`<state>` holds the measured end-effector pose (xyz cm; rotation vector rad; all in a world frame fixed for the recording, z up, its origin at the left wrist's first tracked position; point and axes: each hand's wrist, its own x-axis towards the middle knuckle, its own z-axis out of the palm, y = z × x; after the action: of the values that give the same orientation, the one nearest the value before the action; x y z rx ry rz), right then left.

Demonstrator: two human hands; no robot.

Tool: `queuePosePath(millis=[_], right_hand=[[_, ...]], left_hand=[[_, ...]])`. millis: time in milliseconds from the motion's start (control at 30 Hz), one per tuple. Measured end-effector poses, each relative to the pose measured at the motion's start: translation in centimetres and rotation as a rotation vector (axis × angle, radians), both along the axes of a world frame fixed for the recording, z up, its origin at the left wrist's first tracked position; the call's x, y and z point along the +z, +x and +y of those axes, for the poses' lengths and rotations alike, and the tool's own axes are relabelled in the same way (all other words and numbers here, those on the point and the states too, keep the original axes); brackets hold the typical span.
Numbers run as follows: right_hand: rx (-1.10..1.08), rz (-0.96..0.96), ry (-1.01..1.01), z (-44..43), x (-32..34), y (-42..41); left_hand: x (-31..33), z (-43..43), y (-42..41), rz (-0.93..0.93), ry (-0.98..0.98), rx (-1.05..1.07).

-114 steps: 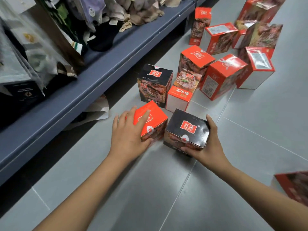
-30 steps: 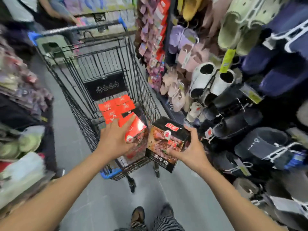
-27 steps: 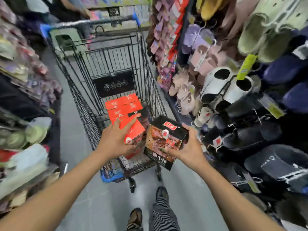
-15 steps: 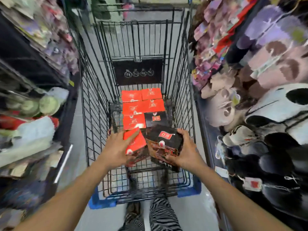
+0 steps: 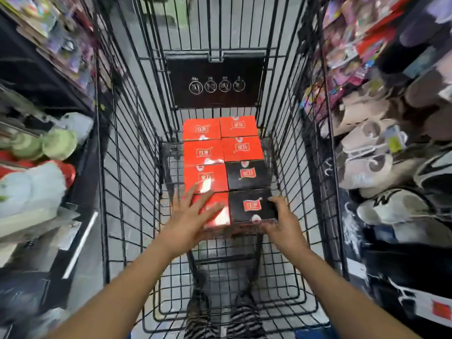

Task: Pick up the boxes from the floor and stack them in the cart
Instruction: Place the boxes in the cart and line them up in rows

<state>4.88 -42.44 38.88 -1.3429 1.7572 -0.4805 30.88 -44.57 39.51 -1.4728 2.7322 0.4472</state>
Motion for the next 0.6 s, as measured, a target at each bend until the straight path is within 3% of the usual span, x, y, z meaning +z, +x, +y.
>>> queuePosePath(millis=[133, 233, 333, 600], right_hand=[[-0.2, -0.232, 0.076, 0.7, -0.8, 0.9], [-0.327, -0.331, 0.146, 0.3, -0.9, 0.8], [-0.267, -0.32, 0.206, -0.3, -1.4, 1.1], [-0.334, -0.295, 0.116, -0.8, -2.5, 2.2]], left_hand=[[-1.4, 1.2, -0.8, 0.165, 0.12, 0.419], [-1.2, 1.6, -0.9, 0.563, 0.354, 0.682], [-1.6, 1.5, -1.0, 0.742, 0.529, 0.72], [-2.1, 1.8, -0.8, 0.891, 0.506, 0.752]])
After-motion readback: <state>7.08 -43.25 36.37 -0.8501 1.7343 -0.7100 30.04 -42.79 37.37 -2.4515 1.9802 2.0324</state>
